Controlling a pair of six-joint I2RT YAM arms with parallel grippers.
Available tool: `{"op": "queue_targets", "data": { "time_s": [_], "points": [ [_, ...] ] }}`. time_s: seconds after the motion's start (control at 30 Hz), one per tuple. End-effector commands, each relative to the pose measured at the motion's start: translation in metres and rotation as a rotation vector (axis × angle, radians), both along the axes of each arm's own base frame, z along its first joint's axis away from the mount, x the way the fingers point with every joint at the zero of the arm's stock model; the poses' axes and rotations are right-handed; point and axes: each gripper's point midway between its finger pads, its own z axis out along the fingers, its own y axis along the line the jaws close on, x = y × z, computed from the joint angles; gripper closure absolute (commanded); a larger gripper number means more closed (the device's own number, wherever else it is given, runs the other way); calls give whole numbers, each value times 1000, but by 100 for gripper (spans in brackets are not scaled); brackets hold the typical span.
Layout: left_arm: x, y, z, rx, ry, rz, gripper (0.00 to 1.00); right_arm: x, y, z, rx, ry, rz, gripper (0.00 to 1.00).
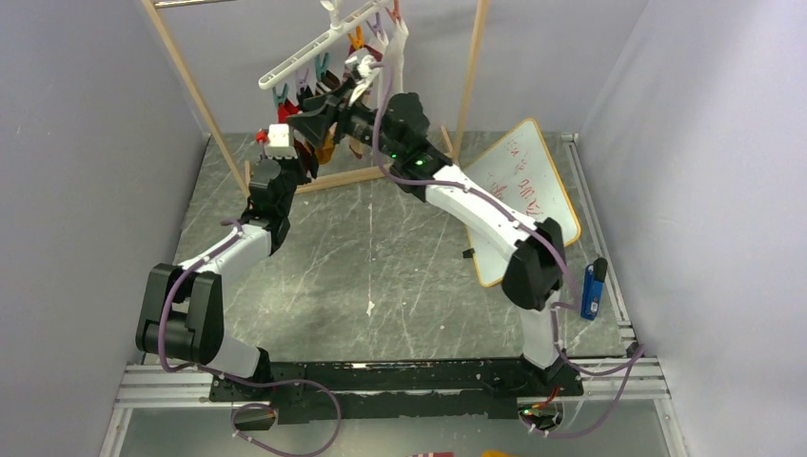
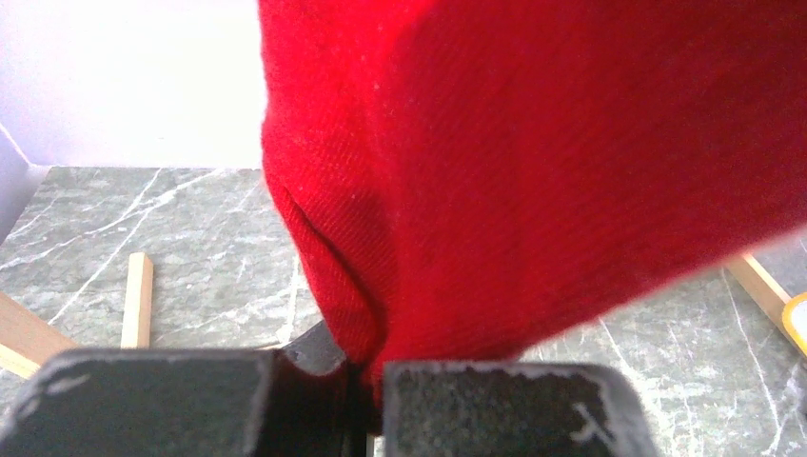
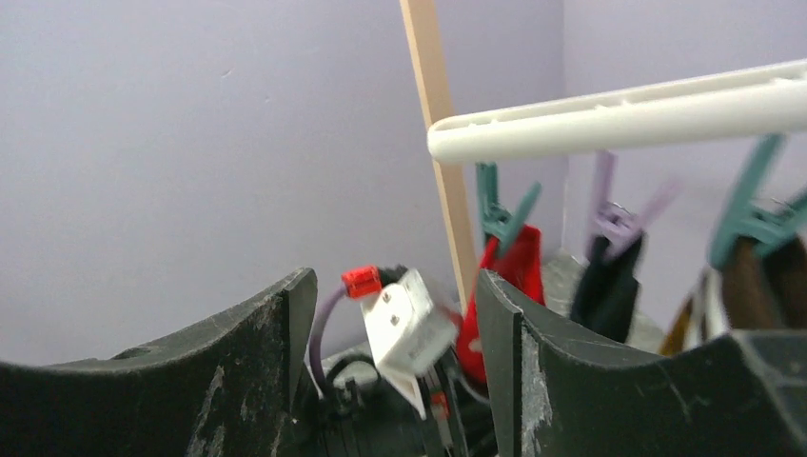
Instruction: Remove the socks clipped to the hanger
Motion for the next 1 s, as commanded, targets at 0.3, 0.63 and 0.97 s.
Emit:
{"op": "queue_targets", "data": {
  "time_s": [0.3, 0.63, 0.97],
  "points": [
    [-7, -5, 28, -26, -74, -34, 95, 22, 55, -7, 1, 83, -124, 41],
    [-7, -6, 26, -24, -70, -39, 95, 40, 47, -5, 46, 102, -248, 41],
    [-7, -7, 27, -16, -71, -43, 95, 47, 51, 7, 106, 71, -255, 41]
  ]
}}
